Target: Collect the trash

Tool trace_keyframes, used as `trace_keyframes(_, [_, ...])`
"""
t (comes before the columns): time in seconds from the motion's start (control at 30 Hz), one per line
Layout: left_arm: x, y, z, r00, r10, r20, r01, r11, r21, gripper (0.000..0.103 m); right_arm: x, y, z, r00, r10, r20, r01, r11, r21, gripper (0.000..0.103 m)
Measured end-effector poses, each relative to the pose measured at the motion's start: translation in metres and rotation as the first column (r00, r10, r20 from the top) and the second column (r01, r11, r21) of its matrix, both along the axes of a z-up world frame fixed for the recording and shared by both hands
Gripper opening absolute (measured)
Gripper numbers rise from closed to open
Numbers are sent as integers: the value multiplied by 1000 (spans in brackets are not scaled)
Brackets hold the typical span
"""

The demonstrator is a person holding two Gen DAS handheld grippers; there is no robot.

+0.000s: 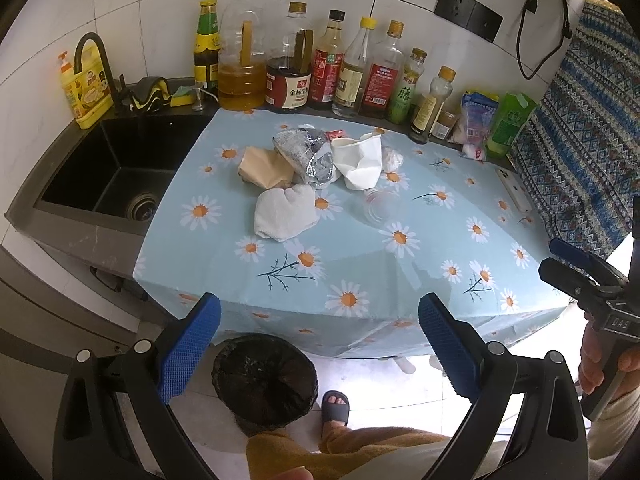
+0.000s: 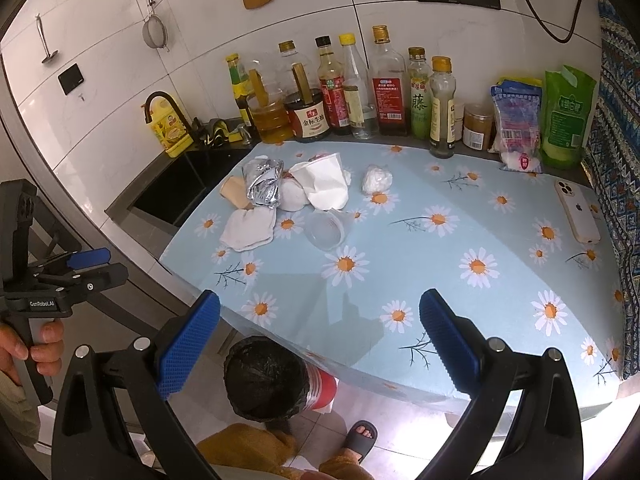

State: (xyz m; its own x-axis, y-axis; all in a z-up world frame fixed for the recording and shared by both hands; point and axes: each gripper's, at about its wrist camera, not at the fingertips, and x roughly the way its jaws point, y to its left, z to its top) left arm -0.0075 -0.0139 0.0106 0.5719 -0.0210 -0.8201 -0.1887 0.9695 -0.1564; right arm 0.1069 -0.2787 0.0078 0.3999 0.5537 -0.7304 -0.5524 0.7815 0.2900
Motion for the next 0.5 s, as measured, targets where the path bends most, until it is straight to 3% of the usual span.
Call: trace_keyframes(0.5, [-13, 27, 3, 999, -47, 19, 48, 998, -39, 96, -33, 15, 16, 996, -92, 3, 92, 996, -13, 99])
